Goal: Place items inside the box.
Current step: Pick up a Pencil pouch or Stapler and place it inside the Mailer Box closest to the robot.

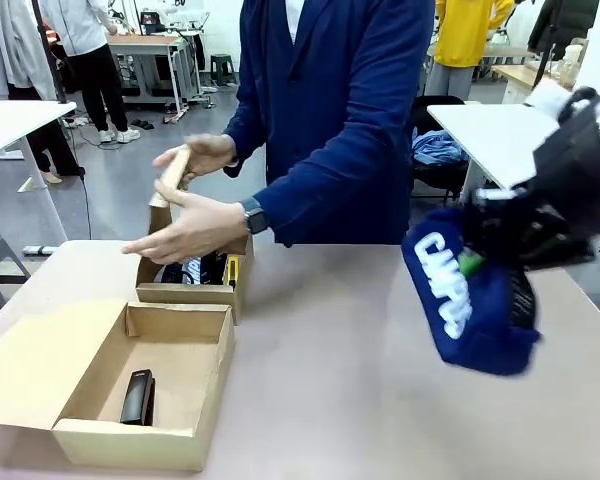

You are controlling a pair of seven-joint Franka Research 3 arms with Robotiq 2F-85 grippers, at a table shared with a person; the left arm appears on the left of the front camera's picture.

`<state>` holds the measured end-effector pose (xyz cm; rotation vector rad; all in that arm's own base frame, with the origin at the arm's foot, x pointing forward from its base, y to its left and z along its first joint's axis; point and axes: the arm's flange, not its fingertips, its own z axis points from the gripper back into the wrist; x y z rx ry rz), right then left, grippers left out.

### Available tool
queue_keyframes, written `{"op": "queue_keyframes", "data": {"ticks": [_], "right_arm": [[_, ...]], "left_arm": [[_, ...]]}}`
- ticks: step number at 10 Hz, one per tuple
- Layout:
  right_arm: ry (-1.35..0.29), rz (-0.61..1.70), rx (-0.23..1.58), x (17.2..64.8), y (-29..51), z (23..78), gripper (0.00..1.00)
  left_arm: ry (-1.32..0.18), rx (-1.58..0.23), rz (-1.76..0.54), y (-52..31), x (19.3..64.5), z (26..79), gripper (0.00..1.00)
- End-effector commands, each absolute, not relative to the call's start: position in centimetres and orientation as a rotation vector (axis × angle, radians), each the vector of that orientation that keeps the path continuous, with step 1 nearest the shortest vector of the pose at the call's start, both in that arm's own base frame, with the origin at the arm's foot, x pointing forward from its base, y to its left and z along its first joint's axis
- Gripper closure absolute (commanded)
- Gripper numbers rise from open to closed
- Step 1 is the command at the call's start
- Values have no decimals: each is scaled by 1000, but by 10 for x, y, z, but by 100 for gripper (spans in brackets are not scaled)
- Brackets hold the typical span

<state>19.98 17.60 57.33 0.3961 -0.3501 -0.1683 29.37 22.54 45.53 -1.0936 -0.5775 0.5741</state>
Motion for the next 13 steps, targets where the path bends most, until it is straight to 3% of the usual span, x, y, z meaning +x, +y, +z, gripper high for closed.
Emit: {"op": "queue_keyframes", "data": {"ticks": [1,6,10,13], "right_arm": [[-227,-65,354,166,138,487,92],[-243,-105,320,215,194,474,92],[-201,59,322,251,295,451,92],[-266,-44,310,232,240,469,92]], "left_arm": [[-590,-1101,558,226,293,455,0],[-590,-1101,558,226,293,455,0],[-590,-1101,558,226,293,455,0],[-590,-1101,558,226,293,455,0]]}}
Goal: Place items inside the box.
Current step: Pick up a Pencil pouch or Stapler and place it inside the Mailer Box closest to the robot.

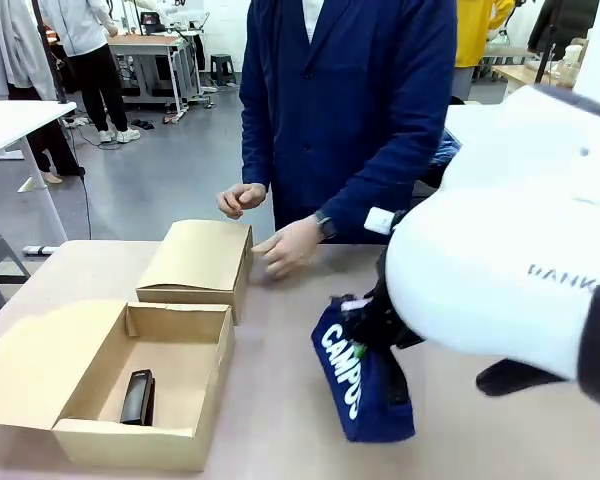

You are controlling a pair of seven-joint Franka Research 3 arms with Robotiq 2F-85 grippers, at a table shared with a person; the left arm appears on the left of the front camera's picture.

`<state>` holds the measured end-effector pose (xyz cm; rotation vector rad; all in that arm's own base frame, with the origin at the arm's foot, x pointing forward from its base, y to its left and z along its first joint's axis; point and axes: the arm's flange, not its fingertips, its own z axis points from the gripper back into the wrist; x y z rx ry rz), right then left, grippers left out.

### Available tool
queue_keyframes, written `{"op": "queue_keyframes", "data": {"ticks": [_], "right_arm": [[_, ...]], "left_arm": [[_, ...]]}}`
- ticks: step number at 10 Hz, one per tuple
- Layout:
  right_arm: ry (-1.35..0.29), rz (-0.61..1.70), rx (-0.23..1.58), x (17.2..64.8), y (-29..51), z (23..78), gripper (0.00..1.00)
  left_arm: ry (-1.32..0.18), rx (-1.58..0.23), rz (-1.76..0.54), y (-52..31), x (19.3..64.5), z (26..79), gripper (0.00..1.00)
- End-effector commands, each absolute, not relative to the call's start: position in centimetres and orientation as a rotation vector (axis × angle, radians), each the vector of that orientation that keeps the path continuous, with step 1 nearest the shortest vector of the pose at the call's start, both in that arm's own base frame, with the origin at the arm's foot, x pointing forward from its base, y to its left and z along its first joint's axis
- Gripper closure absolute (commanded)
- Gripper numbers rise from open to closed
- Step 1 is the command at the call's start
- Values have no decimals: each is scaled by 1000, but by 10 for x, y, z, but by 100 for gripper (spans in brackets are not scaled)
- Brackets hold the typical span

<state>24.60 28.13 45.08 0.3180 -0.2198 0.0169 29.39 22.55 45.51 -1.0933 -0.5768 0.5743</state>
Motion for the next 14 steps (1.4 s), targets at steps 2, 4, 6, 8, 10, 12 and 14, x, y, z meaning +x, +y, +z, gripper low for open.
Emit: {"op": "queue_keyframes", "data": {"ticks": [2,4,6,8,10,12,14], "right_arm": [[-322,-125,278,202,193,486,92],[-345,-110,340,195,188,489,92],[-378,-63,475,220,242,488,92],[-437,-3,609,243,319,500,92],[-422,77,615,265,402,502,92],[-378,66,592,284,493,492,92],[-251,98,540,286,543,469,92]], "left_arm": [[-590,-1101,558,226,293,455,0],[-590,-1101,558,226,293,455,0],[-590,-1101,558,226,293,455,0],[-590,-1101,558,226,293,455,0],[-590,-1101,558,226,293,455,0],[-590,-1101,558,226,293,455,0],[-590,-1101,558,226,293,455,0]]}}
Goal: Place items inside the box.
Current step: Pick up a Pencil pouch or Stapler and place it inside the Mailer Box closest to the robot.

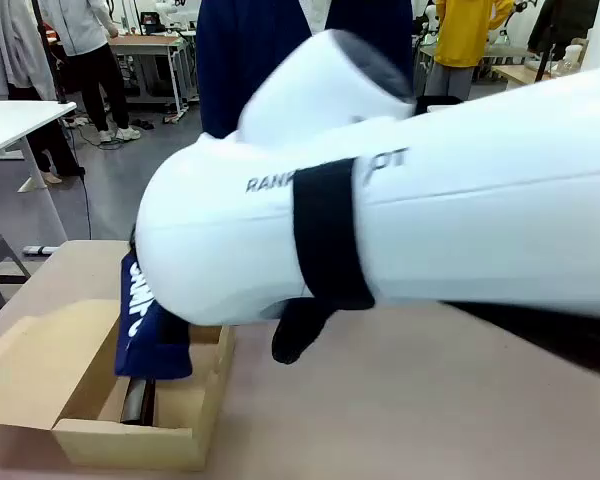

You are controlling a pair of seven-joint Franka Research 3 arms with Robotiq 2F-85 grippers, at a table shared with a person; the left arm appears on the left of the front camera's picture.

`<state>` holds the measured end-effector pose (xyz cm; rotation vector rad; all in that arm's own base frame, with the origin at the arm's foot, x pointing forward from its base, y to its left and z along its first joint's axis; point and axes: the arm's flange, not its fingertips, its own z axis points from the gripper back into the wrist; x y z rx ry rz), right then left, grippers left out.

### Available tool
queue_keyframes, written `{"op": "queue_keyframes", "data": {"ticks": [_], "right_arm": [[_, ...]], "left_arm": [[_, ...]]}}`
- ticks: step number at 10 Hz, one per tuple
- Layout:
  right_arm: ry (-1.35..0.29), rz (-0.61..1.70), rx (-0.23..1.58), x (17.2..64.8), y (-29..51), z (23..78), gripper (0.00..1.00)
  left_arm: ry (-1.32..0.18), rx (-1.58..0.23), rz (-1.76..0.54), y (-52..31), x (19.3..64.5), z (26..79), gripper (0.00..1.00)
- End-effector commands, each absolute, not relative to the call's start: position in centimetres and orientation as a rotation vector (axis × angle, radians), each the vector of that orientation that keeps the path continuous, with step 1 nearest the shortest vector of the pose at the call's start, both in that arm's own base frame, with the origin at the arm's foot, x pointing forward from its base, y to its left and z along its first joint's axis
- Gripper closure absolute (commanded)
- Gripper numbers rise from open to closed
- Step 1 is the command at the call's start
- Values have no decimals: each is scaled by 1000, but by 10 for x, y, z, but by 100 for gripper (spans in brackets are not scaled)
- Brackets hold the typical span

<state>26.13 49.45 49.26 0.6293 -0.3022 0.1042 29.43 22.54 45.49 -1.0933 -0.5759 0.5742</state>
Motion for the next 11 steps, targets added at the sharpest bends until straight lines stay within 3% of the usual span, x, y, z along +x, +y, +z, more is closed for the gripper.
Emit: {"op": "queue_keyframes", "data": {"ticks": [1,4,7,11], "right_arm": [[-355,88,652,255,474,503,92],[-301,119,633,265,491,491,92],[-439,-37,548,264,542,473,92],[-372,-81,495,282,596,432,92]], "left_arm": [[-590,-1101,558,226,293,455,0],[-590,-1101,558,226,293,455,0],[-590,-1101,558,226,293,455,0],[-590,-1101,558,226,293,455,0]]}}
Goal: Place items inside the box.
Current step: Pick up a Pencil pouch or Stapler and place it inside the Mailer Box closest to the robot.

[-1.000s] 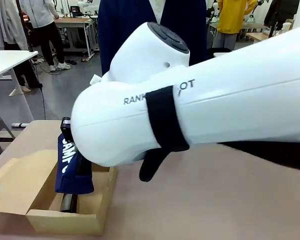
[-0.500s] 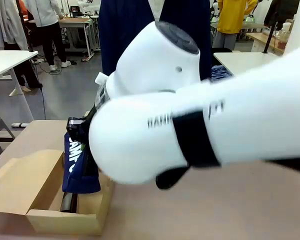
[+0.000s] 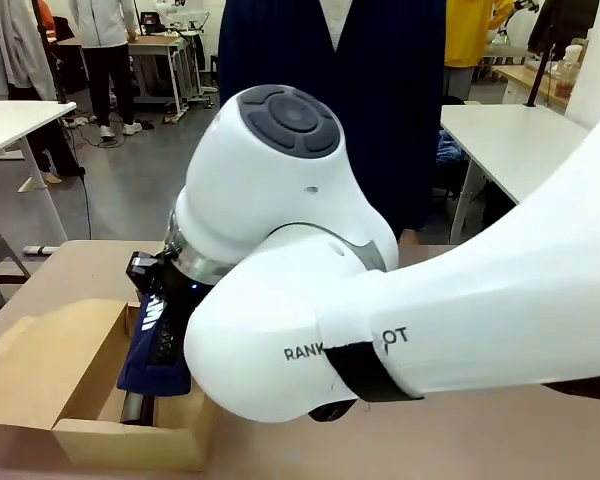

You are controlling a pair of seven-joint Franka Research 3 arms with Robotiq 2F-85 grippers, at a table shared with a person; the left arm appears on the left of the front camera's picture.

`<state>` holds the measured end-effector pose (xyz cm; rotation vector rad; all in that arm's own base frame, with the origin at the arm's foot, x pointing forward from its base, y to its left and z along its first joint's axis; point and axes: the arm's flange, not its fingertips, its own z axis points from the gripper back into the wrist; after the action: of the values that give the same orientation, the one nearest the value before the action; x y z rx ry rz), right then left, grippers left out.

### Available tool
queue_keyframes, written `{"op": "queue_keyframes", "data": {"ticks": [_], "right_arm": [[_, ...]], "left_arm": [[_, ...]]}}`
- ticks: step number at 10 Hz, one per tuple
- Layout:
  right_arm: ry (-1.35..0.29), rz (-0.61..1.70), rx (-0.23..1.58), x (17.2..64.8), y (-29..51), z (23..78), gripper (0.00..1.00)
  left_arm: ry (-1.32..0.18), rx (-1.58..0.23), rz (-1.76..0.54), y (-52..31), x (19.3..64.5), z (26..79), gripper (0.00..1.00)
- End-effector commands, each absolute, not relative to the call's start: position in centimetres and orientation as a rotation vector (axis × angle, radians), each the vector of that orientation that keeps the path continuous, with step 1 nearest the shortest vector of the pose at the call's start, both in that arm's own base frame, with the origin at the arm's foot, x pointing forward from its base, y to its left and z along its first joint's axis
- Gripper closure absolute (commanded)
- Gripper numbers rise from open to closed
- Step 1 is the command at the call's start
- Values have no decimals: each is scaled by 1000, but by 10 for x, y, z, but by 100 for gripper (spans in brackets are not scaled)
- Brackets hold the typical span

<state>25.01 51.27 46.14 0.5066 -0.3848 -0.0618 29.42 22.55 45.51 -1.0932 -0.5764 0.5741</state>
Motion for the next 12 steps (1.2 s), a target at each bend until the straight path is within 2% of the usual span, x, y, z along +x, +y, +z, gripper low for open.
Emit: {"op": "queue_keyframes", "data": {"ticks": [1,7,12], "right_arm": [[-366,-76,499,288,606,421,92],[-298,-64,464,313,640,357,92],[-251,-82,449,322,634,348,92]], "left_arm": [[-590,-1101,558,226,293,455,0],[-590,-1101,558,226,293,455,0],[-590,-1101,558,226,293,455,0]]}}
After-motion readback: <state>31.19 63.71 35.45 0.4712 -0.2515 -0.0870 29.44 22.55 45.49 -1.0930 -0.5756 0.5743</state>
